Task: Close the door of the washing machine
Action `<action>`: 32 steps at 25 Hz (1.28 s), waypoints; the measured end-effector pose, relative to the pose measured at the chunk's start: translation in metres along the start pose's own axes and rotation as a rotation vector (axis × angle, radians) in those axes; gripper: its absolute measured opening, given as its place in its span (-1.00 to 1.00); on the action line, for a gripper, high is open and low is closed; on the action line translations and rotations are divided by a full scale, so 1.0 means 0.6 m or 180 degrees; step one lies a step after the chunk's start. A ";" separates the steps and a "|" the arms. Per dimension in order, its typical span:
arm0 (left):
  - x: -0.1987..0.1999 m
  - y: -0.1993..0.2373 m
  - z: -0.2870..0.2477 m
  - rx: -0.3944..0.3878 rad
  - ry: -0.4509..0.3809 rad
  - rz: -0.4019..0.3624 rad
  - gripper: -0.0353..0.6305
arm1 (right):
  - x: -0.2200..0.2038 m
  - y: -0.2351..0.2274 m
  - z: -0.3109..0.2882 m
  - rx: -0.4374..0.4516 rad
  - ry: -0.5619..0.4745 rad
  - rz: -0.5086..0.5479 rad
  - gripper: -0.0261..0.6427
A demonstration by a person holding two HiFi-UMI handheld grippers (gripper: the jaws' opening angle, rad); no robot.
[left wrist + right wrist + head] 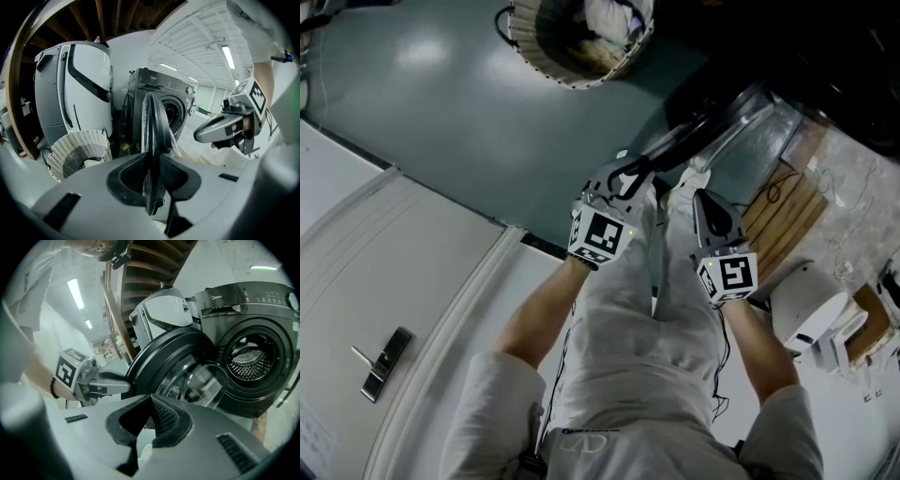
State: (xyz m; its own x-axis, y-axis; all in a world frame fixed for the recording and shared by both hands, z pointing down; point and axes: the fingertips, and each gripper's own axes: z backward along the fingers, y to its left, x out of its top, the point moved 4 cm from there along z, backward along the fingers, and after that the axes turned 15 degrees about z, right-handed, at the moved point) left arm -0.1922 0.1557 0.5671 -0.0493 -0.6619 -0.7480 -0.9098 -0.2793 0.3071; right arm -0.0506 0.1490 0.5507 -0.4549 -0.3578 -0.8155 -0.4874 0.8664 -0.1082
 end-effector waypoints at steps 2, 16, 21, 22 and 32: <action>-0.003 -0.008 -0.002 0.0020 0.0006 0.0026 -0.67 | -0.008 -0.001 0.007 -0.0039 0.0004 -0.0035 -0.89; -0.017 -0.067 -0.018 0.0024 0.0147 0.0185 -0.65 | -0.049 -0.013 0.042 -0.0276 0.0026 -0.0223 -0.89; -0.020 -0.086 -0.023 0.0051 0.0200 0.0226 -0.64 | -0.063 -0.026 0.058 -0.0371 0.0038 -0.0314 -0.89; -0.021 -0.091 -0.024 0.0049 0.0211 0.0237 -0.64 | -0.067 -0.028 0.061 -0.0380 0.0044 -0.0317 -0.89; -0.029 -0.143 -0.044 0.0007 0.0370 0.0312 -0.60 | -0.101 -0.052 0.088 -0.0492 0.0107 -0.0355 -0.89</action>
State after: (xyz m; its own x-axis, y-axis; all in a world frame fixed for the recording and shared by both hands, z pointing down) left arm -0.1025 0.1728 0.5694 -0.0901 -0.7620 -0.6413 -0.9038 -0.2080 0.3741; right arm 0.0318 0.1620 0.5733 -0.4149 -0.4623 -0.7836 -0.6438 0.7578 -0.1062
